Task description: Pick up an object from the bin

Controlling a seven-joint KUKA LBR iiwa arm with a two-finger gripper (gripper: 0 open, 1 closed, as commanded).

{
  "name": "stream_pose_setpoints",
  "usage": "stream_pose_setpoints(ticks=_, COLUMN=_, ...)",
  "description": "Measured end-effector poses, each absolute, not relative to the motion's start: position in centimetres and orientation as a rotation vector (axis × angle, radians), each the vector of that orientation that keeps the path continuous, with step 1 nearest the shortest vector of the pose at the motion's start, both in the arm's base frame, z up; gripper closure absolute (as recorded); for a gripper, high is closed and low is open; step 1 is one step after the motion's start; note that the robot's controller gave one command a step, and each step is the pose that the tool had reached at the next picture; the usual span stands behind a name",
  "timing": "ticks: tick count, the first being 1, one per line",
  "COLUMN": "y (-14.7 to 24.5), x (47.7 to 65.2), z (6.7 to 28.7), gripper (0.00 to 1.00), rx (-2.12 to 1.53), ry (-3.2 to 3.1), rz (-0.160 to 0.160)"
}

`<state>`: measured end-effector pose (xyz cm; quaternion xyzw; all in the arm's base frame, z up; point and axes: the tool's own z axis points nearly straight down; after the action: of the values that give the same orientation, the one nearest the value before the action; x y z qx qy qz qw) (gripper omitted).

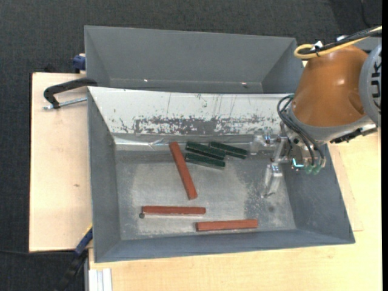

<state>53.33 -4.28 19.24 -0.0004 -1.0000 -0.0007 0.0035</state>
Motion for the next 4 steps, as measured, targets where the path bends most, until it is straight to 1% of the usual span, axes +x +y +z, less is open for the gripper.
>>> stream_pose_setpoints(ticks=1, y=-4.3, x=53.5, z=19.7, gripper=0.00, rx=0.000, ry=-3.143, rz=-0.001)
stream_pose_setpoints(ticks=2, y=-1.7, x=55.3, z=15.7, gripper=0.00, rx=0.107, ry=-3.147, rz=0.001)
stream_pose_setpoints(ticks=3, y=0.1, x=55.8, z=9.0, gripper=0.00, rx=0.181, ry=-3.142, rz=-0.002)
stream_pose_setpoints(ticks=4, y=2.3, x=57.8, z=7.3, gripper=0.00, rx=0.018, ry=-3.135, rz=0.000)
